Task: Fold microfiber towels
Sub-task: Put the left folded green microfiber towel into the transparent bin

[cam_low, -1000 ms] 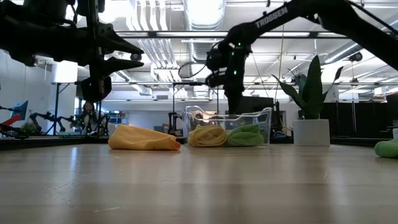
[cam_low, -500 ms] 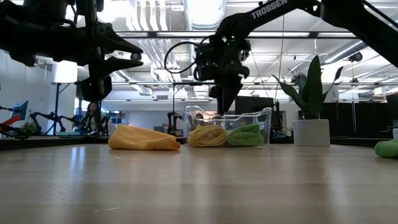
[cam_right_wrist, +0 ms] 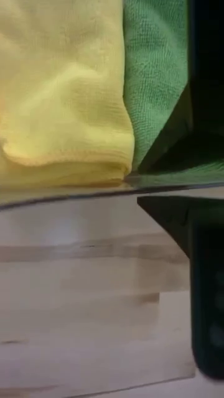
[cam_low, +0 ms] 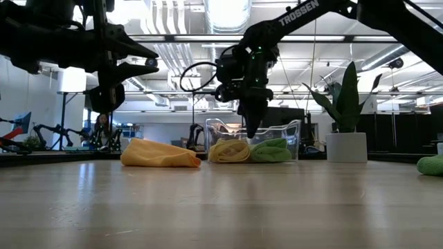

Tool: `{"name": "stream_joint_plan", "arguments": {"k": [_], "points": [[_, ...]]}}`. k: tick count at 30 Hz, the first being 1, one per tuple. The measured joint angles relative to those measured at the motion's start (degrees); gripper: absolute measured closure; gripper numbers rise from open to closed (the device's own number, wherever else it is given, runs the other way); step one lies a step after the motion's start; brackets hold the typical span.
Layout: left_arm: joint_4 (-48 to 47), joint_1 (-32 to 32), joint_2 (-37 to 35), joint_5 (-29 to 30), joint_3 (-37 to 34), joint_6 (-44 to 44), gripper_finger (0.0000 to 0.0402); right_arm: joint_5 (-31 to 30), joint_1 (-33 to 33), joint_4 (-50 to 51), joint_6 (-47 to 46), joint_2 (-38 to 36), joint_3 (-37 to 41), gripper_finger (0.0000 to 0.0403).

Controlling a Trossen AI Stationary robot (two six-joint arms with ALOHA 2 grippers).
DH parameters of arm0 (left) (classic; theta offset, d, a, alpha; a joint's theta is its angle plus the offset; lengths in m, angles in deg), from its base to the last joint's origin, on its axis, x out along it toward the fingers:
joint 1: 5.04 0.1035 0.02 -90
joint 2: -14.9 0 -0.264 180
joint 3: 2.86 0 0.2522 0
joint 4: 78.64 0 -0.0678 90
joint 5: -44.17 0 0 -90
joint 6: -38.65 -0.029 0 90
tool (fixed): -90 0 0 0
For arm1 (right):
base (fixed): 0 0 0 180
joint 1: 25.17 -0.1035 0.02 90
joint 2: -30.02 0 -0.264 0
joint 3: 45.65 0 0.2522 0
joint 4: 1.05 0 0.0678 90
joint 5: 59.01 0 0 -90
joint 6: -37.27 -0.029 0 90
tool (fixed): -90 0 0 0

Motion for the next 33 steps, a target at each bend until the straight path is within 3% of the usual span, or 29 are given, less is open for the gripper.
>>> {"name": "stream_joint_plan", "arguments": {"k": [6, 20, 33], "points": [[0.0, 0.01, 0.0, -0.33, 0.0, 0.02, 0.032, 0.37, -0.1, -2.82, -3.1, 0.0, -0.48, 0.0391], [-0.01, 0.02, 0.0, -1.64, 0.0, 0.2, 0.032, 0.53, -2.97, -6.09, -0.37, 0.0, -0.51, 0.0394], [0.0, 0.02, 0.0, -2.0, 0.0, 0.41, 0.032, 0.45, -3.16, -8.67, -6.41, 0.09, -0.03, 0.0394]]}}
